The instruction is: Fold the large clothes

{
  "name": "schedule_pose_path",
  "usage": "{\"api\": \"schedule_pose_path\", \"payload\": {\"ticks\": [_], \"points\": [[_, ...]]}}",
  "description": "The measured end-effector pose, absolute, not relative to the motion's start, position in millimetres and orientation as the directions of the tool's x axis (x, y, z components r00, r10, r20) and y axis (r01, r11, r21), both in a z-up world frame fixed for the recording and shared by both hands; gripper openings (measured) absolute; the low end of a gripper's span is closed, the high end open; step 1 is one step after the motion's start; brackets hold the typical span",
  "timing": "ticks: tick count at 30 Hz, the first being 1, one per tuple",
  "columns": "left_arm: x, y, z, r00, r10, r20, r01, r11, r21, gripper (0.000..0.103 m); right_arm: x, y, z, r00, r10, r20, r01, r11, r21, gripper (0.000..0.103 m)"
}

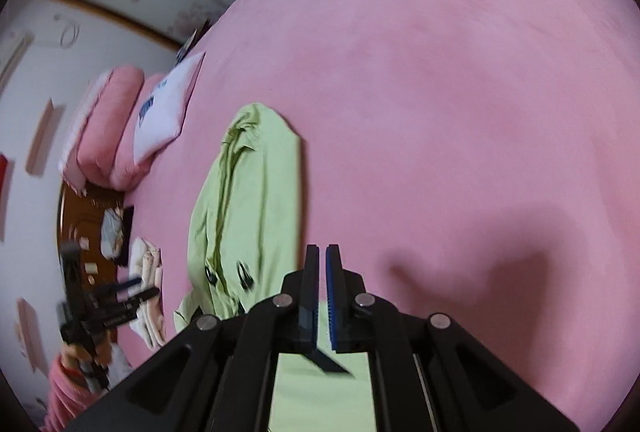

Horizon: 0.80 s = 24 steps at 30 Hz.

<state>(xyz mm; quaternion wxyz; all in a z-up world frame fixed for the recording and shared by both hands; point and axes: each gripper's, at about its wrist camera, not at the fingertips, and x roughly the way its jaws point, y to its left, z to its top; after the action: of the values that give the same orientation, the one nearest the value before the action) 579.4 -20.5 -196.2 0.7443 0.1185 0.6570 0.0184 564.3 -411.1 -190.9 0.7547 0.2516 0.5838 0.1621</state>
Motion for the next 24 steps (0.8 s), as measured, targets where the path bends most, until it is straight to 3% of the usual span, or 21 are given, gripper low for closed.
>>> {"api": "schedule_pose_path", "payload": {"ticks": [3, 5, 7, 14, 15, 17, 18, 19, 24], "points": [[618, -17, -197, 0.117, 0.172, -0.978, 0.093, 0.979, 0.183, 0.066, 600, -391, -191, 0.241, 0.549, -0.8, 0.051, 0.816, 0.576, 0.005], [641, -11, -203, 0.132, 0.196, -0.972, 0.065, 0.976, 0.206, 0.066, 614, -382, -195, 0.237, 0.553, -0.799, 0.069, 0.811, 0.581, 0.019], [663, -5, -212, 0.153, 0.204, -0.967, 0.027, 0.977, 0.21, 0.066, 626, -374, -200, 0.26, 0.539, -0.801, 0.077, 0.816, 0.573, 0.025], [690, 14, -257, 0.267, 0.002, -0.964, -0.063, 0.998, -0.015, 0.066, 645, -338, -245, 0.235, 0.564, -0.792, 0.059, 0.805, 0.59, 0.026], [691, 17, -263, 0.279, -0.021, -0.96, -0.064, 0.997, -0.04, 0.064, 647, -336, -252, 0.241, 0.571, -0.785, 0.052, 0.8, 0.598, 0.026], [696, 22, -276, 0.3, -0.097, -0.949, -0.061, 0.991, -0.121, 0.054, 653, -330, -262, 0.24, 0.56, -0.793, 0.02, 0.813, 0.581, 0.026], [698, 25, -281, 0.304, -0.132, -0.944, -0.056, 0.986, -0.156, 0.044, 656, -327, -267, 0.248, 0.55, -0.798, -0.002, 0.824, 0.567, 0.026], [701, 27, -287, 0.306, -0.168, -0.937, -0.055, 0.98, -0.193, 0.041, 658, -325, -271, 0.256, 0.543, -0.8, -0.015, 0.829, 0.558, 0.026], [715, 26, -314, 0.262, -0.228, -0.938, -0.08, 0.963, -0.257, 0.04, 663, -328, -290, 0.316, 0.551, -0.772, 0.012, 0.812, 0.584, 0.026]]}}
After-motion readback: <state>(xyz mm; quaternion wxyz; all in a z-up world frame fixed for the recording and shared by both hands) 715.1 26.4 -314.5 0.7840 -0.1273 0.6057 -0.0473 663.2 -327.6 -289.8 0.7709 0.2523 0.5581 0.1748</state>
